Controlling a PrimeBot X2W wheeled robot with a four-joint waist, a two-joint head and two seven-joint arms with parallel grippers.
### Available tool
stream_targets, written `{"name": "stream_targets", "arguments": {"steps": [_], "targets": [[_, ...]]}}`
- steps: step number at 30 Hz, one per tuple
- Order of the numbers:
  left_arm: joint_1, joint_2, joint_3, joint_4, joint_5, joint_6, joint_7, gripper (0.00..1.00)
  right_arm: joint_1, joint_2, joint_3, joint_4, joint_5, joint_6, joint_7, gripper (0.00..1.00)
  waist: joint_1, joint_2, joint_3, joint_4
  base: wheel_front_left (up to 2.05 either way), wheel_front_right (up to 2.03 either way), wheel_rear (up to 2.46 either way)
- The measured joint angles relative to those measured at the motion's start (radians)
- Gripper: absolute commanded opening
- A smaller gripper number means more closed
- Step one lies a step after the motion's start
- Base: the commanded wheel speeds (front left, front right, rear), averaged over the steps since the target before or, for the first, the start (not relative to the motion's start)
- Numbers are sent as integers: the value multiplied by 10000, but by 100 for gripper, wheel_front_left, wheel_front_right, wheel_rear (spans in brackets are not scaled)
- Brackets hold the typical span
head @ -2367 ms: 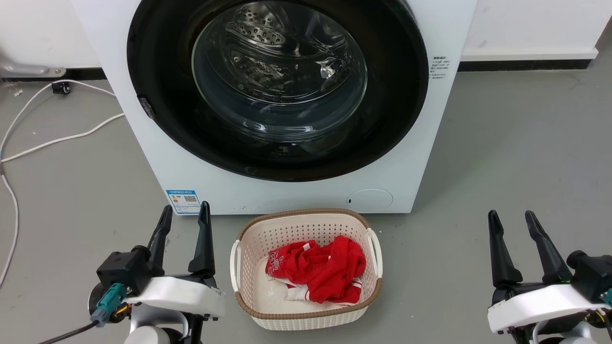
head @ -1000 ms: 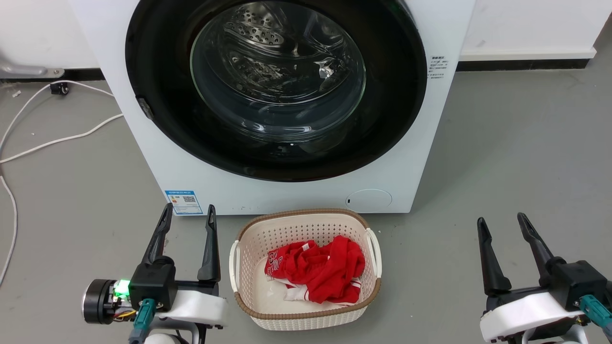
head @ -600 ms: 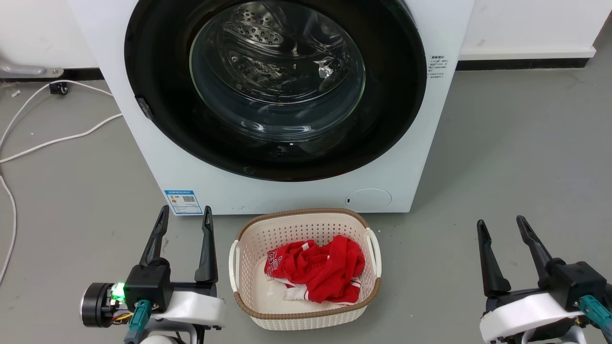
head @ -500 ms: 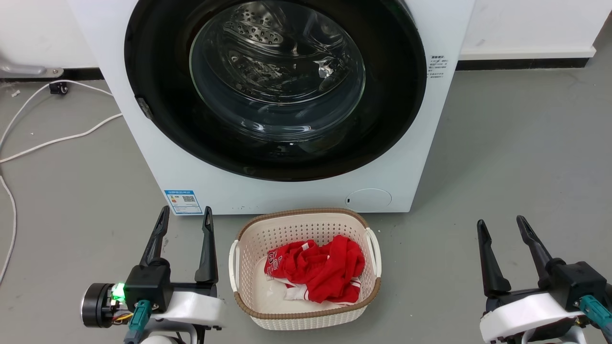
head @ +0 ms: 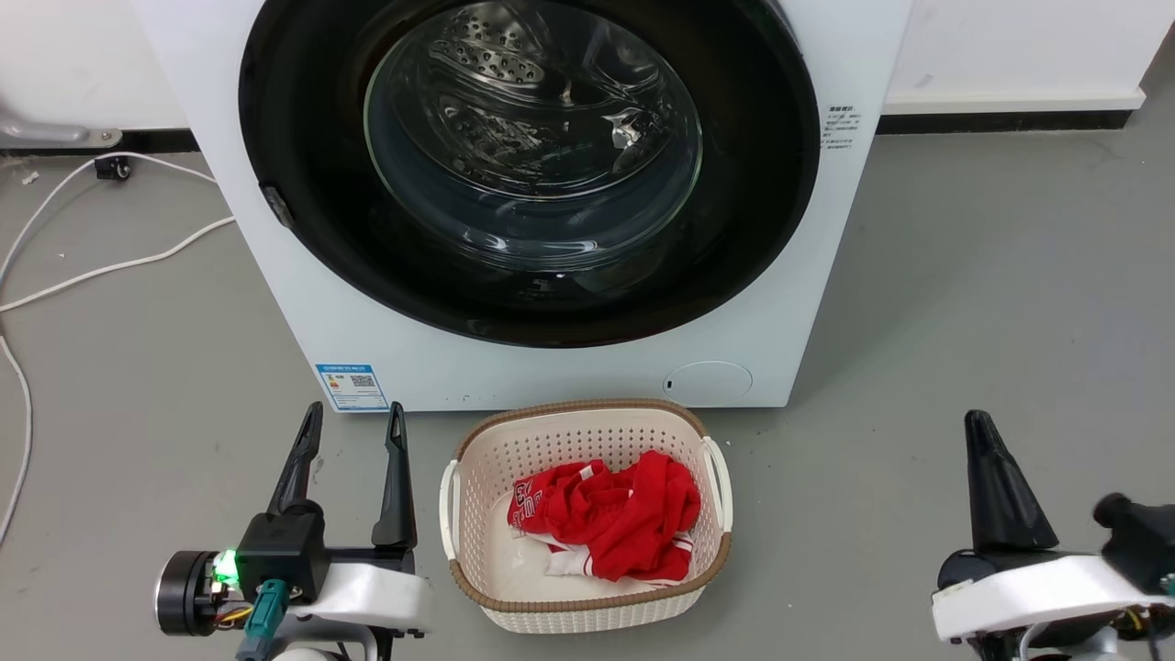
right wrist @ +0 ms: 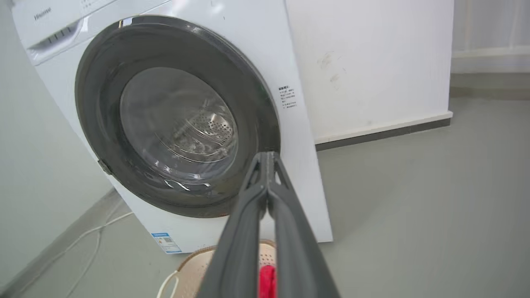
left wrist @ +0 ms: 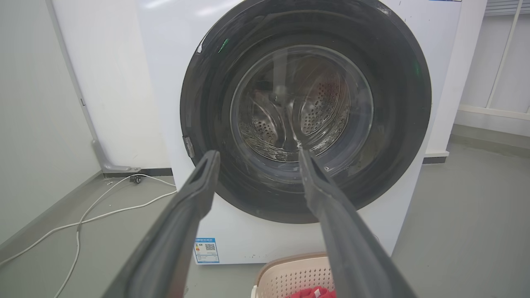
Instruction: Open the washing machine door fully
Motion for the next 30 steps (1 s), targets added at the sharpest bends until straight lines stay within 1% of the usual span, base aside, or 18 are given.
{"name": "stream_targets", "arguments": {"steps": [1,2,6,9,10,12,13,15,18,22,25,26,27,30], "targets": [[0,-4,6,2,0,0,0,100,-41,-2,27,102,911,0,6,0,0,0,0,-1,0,0,0],[0,-10,13,8,2,0,0,100,-88,0,44,211,1563,0,33,0,0,0,-2,-3,0,0,0],[-1,-33,29,27,0,-4,0,100,-430,4,-75,466,3555,0,-117,0,0,0,5,3,0,0,0],[-1,-40,58,29,-4,-4,0,100,-820,4,-261,725,5620,0,-236,0,0,0,52,-10,0,0,0],[-1,-42,65,23,-4,-4,0,100,-1002,6,-341,786,6274,0,-259,0,0,0,83,-18,0,0,0],[-12,-50,73,0,-4,0,0,100,-1485,6,-570,932,7969,-2,-332,0,0,0,182,-28,0,0,0],[-34,-56,73,-21,-4,-2,0,100,-1742,6,-698,1020,8500,0,-332,0,0,0,242,-35,0,0,0],[-124,-63,86,-46,-2,-2,0,100,-2341,8,-1001,1254,9942,0,-314,0,0,0,380,-46,0,0,0],[-239,-73,96,-109,-2,-6,0,100,-3266,6,-1499,1582,11001,-2,2,0,0,0,613,-54,0,0,0],[-456,-81,134,-222,15,-65,0,100,-4488,-125,-1900,2224,11754,-2,732,0,0,0,967,-44,0,0,0],[-625,-82,171,-307,25,-86,0,100,-5430,-339,-2128,3053,12239,-2,1327,0,0,0,1256,-25,0,0,0],[-690,-90,182,-334,25,-86,0,100,-5786,-481,-2148,3382,12257,-2,1478,0,0,0,1357,-16,0,0,0],[-825,-86,211,-416,25,-90,0,100,-6585,-792,-2119,4057,12308,-2,1942,0,0,0,1575,5,0,0,0],[-1036,-90,236,-512,25,-104,0,100,-7778,-1195,-1927,5160,12280,-2,2598,0,1,0,1908,38,0,0,0]]}}
